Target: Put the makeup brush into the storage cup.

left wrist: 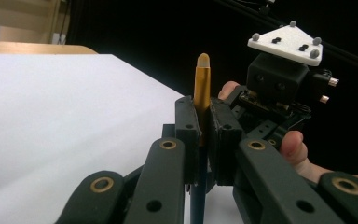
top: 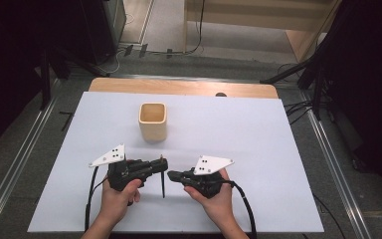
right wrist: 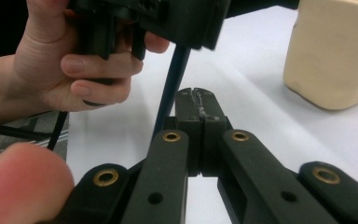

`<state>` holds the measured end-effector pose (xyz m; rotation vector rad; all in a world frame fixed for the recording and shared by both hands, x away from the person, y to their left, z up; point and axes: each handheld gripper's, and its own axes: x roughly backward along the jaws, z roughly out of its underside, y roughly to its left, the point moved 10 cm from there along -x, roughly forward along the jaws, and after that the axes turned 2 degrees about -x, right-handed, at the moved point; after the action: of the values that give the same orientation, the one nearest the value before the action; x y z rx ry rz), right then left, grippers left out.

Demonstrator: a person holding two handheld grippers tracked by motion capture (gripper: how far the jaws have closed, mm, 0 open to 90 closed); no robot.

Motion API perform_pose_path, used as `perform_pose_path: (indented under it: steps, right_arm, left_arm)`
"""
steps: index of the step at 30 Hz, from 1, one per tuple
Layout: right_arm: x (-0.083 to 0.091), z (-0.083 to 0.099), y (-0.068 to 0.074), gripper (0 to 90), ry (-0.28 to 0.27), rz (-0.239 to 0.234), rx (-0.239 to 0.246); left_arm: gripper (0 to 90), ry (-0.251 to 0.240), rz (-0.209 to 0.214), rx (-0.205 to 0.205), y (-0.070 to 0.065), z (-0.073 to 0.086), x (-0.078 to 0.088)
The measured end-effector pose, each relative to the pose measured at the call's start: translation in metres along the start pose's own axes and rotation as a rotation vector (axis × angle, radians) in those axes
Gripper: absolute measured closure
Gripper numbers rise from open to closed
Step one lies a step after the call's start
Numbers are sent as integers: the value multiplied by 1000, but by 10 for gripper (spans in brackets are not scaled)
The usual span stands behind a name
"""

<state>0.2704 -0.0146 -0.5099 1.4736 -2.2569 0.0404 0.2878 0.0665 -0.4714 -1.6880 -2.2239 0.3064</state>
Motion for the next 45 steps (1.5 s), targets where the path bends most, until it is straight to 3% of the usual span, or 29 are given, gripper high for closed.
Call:
perform_pose_path:
  steps: [2, 3, 5, 9, 15, 16, 17, 18, 20, 23, 24, 28, 31, 34, 35, 38, 40, 41, 43, 44, 45]
  right_arm:
    - [-2, 1, -1, 634, -1, -2, -20]
    - [-2, 1, -1, 634, -1, -2, -20]
    - [-4, 1, 0, 516, -5, -42, -72]
    - [-15, 8, 1, 487, 31, -62, -153]
    - [-28, 14, 6, 570, 44, -51, -198]
    - [-31, 15, 7, 604, 44, -54, -205]
    - [-36, 21, 9, 705, 71, -57, -208]
    - [-36, 21, 9, 705, 71, -57, -208]
    - [-38, 23, 12, 848, 79, -68, -199]
    - [-38, 22, 15, 863, 79, -64, -168]
    - [-37, 21, 15, 863, 70, -50, -153]
    - [-32, 16, 12, 863, 37, -20, -140]
    - [-30, 14, 11, 864, 29, -11, -126]
    - [-28, 14, 11, 863, 25, 0, -121]
    - [-28, 14, 10, 863, 25, 4, -121]
    - [-29, 15, 10, 857, 23, 12, -118]
    - [-29, 15, 5, 641, 10, 67, -92]
    - [-29, 15, 5, 641, 10, 67, -92]
    - [-26, 14, 1, 471, 1, 114, -77]
    - [-21, 13, -4, 295, -19, 159, -66]
    - [-18, 12, -8, 180, -25, 197, -58]
  left_arm:
    - [854, 2, -15, -4, 2, 0, 1]
    - [854, 4, -30, -14, 3, 0, 2]
    - [854, 3, -54, -33, 6, -1, 4]
    - [854, -12, -63, -43, 6, -5, 7]
    - [854, -26, -65, -48, 6, -8, 10]
    - [854, -28, -66, -47, 6, -9, 11]
    - [854, -30, -66, -49, 7, -9, 11]
    - [854, -29, -69, -51, 7, -9, 11]
    - [854, -22, -72, -49, 7, -8, 11]
    - [845, -24, -65, -42, 6, -8, 11]
    - [742, -20, -63, -43, 6, -8, 10]
    - [672, 18, -73, -51, 6, -1, 4]
    - [673, 37, -62, -41, 5, 3, 1]
    - [820, 55, -44, -40, 3, 6, -1]
    - [820, 60, -36, -40, 2, 7, -2]
    - [838, 72, -67, -59, 5, 7, -1]
    - [844, 60, -69, -50, 7, 5, 1]
    - [844, 53, -73, -51, 8, 4, 3]
    - [844, 43, -80, -55, 9, 2, 5]
    - [844, 42, -83, -58, 10, 2, 7]
    - [844, 41, -88, -60, 11, 1, 8]
